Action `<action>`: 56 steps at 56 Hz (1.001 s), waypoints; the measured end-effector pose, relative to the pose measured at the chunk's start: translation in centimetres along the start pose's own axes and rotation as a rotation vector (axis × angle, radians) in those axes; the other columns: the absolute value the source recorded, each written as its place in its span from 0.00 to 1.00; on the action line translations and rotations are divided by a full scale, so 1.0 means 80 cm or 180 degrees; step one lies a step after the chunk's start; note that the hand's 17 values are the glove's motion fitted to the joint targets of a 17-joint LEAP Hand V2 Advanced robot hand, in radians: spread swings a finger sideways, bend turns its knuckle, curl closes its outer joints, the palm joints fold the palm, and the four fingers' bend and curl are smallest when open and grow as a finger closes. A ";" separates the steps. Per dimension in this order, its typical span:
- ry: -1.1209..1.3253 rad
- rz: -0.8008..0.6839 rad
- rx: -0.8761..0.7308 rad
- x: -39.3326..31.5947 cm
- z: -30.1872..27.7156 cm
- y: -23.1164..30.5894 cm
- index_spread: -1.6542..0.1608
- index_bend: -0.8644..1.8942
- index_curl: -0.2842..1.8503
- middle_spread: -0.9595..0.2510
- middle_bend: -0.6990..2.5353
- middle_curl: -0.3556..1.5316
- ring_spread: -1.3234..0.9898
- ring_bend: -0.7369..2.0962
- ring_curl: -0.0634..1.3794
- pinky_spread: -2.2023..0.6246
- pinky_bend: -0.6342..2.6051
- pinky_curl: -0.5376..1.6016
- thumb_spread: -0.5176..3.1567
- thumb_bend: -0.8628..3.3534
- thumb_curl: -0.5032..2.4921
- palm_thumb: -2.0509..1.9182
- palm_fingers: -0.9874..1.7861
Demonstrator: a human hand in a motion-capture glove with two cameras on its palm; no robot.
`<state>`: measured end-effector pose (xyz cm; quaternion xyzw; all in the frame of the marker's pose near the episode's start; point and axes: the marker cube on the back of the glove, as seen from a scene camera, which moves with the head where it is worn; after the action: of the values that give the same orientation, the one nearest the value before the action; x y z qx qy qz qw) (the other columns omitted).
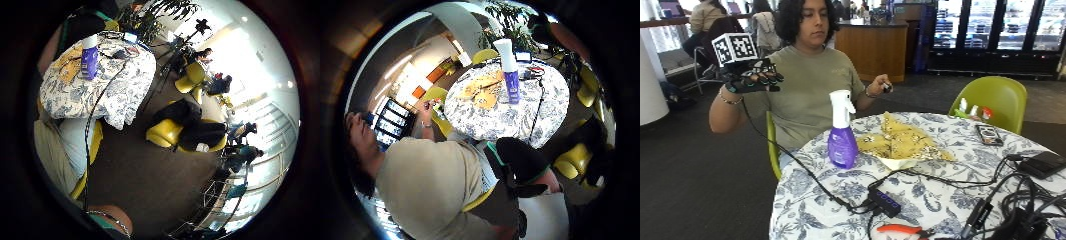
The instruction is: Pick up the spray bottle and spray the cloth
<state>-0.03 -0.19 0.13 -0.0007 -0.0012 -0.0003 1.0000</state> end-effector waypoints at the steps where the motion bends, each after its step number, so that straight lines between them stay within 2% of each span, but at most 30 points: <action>1: -0.0002 -0.0002 -0.0002 0.000 0.000 0.000 0.79 0.40 0.16 0.76 0.30 0.23 0.55 0.37 0.09 0.81 0.29 0.28 0.25 0.26 0.19 0.61 0.56; 7: -0.0029 -0.0020 -0.0050 -0.004 0.004 0.001 0.73 0.39 0.21 0.74 0.29 0.26 0.54 0.38 0.15 0.84 0.29 0.32 0.34 0.25 0.21 0.62 0.55; 14: -0.0056 -0.0016 -0.0073 -0.005 0.007 -0.003 0.70 0.37 0.23 0.74 0.29 0.29 0.53 0.37 0.18 0.85 0.29 0.34 0.39 0.24 0.22 0.63 0.55; 25: -0.0143 -0.0010 -0.0140 -0.009 0.022 -0.009 0.69 0.37 0.25 0.74 0.28 0.32 0.53 0.37 0.20 0.85 0.28 0.37 0.42 0.23 0.24 0.64 0.55; 39: -0.0542 -0.0136 -0.0336 -0.034 0.090 -0.016 0.69 0.37 0.26 0.74 0.27 0.33 0.53 0.36 0.22 0.85 0.28 0.39 0.43 0.21 0.25 0.65 0.52; 50: -0.0817 0.0315 0.0016 -0.052 0.142 -0.040 0.69 0.36 0.25 0.74 0.27 0.34 0.53 0.38 0.24 0.85 0.29 0.40 0.43 0.20 0.26 0.66 0.50; 56: -0.1438 0.0589 0.0294 -0.066 0.163 -0.067 0.69 0.35 0.24 0.75 0.28 0.34 0.53 0.40 0.26 0.86 0.29 0.40 0.42 0.20 0.27 0.67 0.49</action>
<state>-5.31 -5.54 13.16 0.0448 -0.2246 0.0916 0.9691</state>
